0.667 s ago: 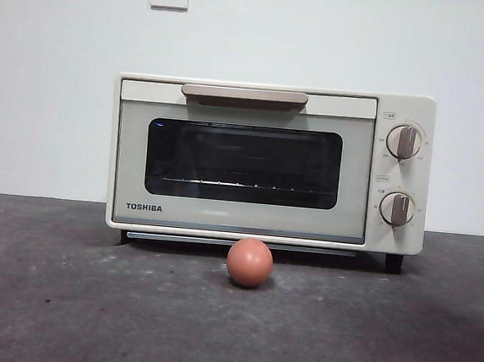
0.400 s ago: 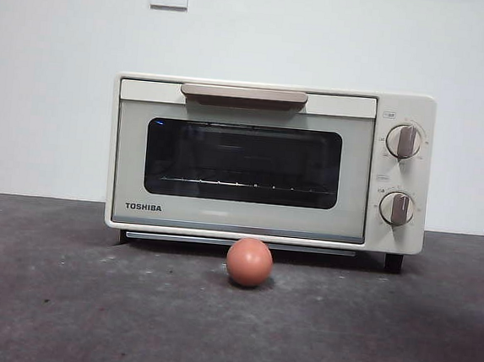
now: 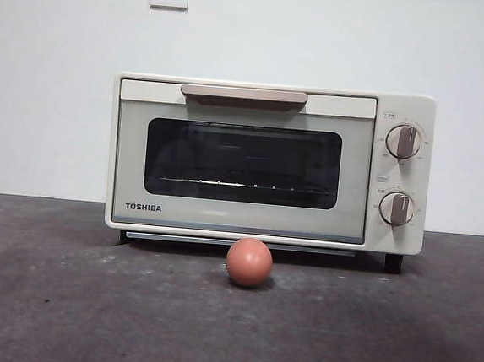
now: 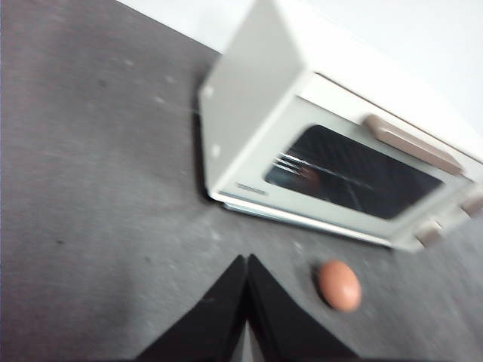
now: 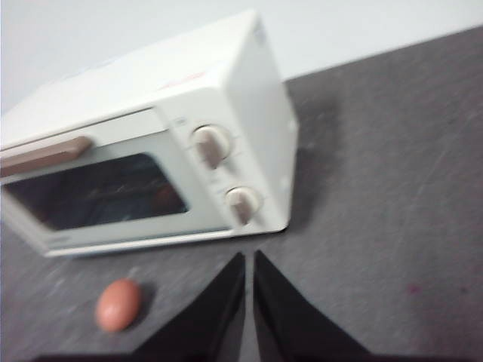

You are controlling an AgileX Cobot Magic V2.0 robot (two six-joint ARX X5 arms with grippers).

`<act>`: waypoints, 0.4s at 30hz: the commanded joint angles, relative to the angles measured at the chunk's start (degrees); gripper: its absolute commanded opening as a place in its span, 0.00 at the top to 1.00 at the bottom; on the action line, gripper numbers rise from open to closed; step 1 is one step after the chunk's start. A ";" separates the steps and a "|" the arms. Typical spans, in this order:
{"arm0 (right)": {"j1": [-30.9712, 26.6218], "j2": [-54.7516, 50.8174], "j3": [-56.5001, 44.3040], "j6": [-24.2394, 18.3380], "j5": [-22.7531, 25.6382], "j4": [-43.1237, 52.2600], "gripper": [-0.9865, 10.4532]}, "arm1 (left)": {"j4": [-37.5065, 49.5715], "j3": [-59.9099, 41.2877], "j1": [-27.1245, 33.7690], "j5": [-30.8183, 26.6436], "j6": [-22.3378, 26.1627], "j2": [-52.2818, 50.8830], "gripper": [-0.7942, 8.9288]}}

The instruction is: Eggoven

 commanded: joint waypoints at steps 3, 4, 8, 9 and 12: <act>0.35 7.41 8.39 -5.16 -4.83 -8.02 0.91 | -4.81 7.65 -0.15 5.79 8.04 6.95 0.91; 0.55 8.87 9.73 -6.01 -6.03 -9.70 0.91 | -5.66 8.70 -0.26 6.75 8.83 8.04 0.91; 2.14 14.93 15.26 -10.29 -9.29 -18.05 0.91 | -8.46 12.02 -1.57 10.32 10.80 11.69 0.91; 2.75 16.33 16.52 -11.78 -10.03 -20.33 0.91 | -9.40 12.63 -2.10 11.26 11.52 12.44 0.91; 4.76 19.47 19.23 -14.84 -12.31 -25.53 0.91 | -11.98 13.75 -3.96 13.11 12.90 13.86 0.91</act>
